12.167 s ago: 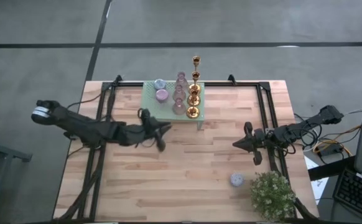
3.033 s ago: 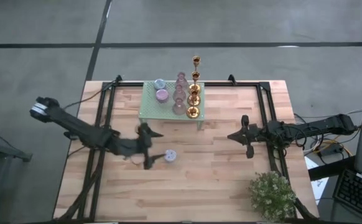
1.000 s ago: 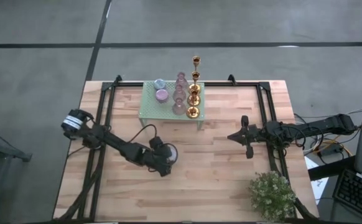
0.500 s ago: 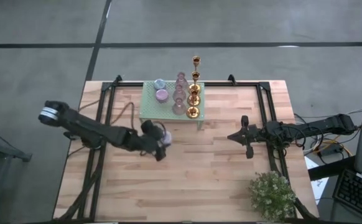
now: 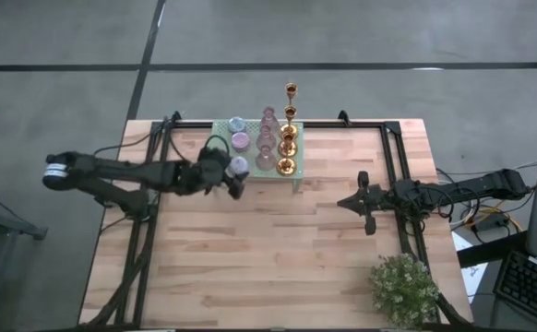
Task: Pick & Place candle stick holders
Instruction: Put the white scented candle on the shelf aligned with the scented candles
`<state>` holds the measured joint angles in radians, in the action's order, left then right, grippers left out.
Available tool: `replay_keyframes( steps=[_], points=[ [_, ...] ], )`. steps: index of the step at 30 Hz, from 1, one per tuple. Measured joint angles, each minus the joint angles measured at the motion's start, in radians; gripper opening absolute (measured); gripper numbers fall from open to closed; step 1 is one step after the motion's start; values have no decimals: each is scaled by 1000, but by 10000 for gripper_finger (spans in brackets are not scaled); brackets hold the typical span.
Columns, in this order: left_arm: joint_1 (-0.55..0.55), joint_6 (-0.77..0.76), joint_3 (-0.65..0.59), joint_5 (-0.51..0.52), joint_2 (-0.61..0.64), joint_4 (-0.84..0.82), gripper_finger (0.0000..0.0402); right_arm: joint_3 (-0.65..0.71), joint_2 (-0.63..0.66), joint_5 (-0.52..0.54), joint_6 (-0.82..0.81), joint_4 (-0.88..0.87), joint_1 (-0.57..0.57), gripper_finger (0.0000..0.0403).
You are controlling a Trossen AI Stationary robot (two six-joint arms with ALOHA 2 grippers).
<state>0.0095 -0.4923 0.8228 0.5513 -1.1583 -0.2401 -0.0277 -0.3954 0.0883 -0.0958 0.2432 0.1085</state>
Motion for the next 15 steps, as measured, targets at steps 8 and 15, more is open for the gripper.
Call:
replay_keyframes(
  steps=[8,15],
  points=[
    [89,22,37,-66,-58,-24,314,0,0,0,-1,0,0,13],
    [91,28,39,-62,-93,-30,316,0,0,0,-1,0,0,13]
  ],
)
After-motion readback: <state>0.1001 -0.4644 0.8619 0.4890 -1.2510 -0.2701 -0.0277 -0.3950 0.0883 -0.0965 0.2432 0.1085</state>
